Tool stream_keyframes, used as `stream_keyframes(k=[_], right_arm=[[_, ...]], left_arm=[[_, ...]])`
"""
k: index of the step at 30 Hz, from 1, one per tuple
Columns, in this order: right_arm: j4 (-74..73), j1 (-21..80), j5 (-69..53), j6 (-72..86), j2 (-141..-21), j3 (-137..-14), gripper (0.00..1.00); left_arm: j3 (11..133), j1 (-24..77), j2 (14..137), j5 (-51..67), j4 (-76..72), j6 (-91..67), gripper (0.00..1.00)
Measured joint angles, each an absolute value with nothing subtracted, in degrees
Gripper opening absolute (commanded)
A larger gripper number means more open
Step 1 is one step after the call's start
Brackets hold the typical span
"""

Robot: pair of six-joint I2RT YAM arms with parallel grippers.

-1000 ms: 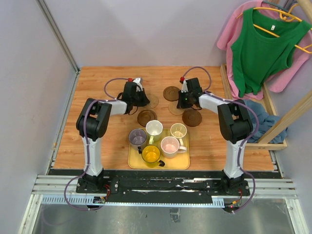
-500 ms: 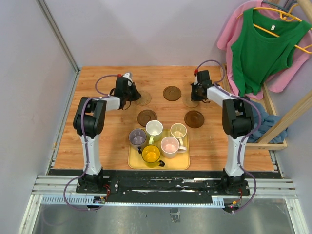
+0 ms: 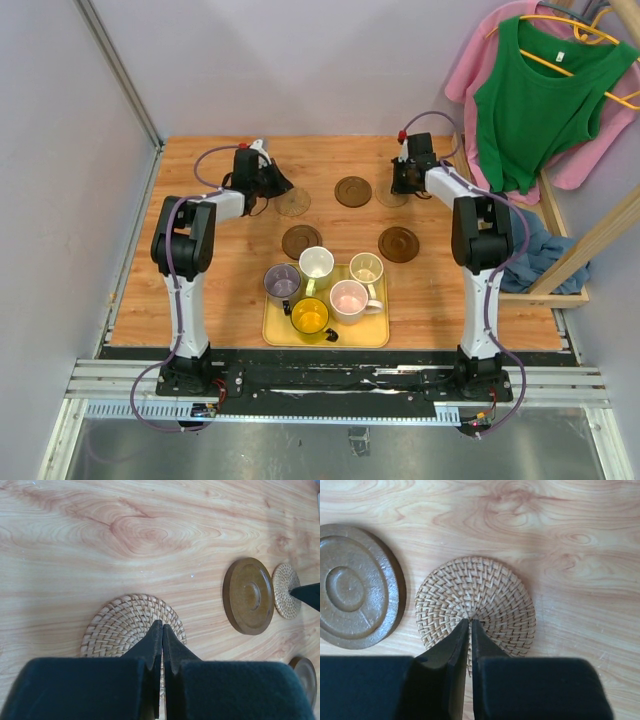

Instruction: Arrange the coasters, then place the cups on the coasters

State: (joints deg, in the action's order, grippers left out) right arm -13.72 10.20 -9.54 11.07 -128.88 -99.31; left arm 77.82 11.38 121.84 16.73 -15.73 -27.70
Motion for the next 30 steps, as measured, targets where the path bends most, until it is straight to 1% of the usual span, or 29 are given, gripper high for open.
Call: stream_keyframes(k=[9,16,21,30], right_arm=[[-12.6,14.9,-10.7,7.0,-127.6,-100.1,0.1],[-12.7,19.4,-11.2,5.4,-129.2,-106.0,0.1],[-12.9,19.7,-12.3,5.3,-132.6,-110.5,0.09],[-15.1,19.9,-13.4,5.3,-135.6,-110.6,0.07]], left_arm=[[74.5,11.4,119.4,17.8,-13.5,-27.2,0.0],[72.6,11.4,117.1,17.8,-10.6,-25.6,0.01],[72.5,11.7,117.1,18.0,-9.7,-25.2,0.01],[75.4,12.9,119.7,19.4,-8.3,-25.1,0.01]])
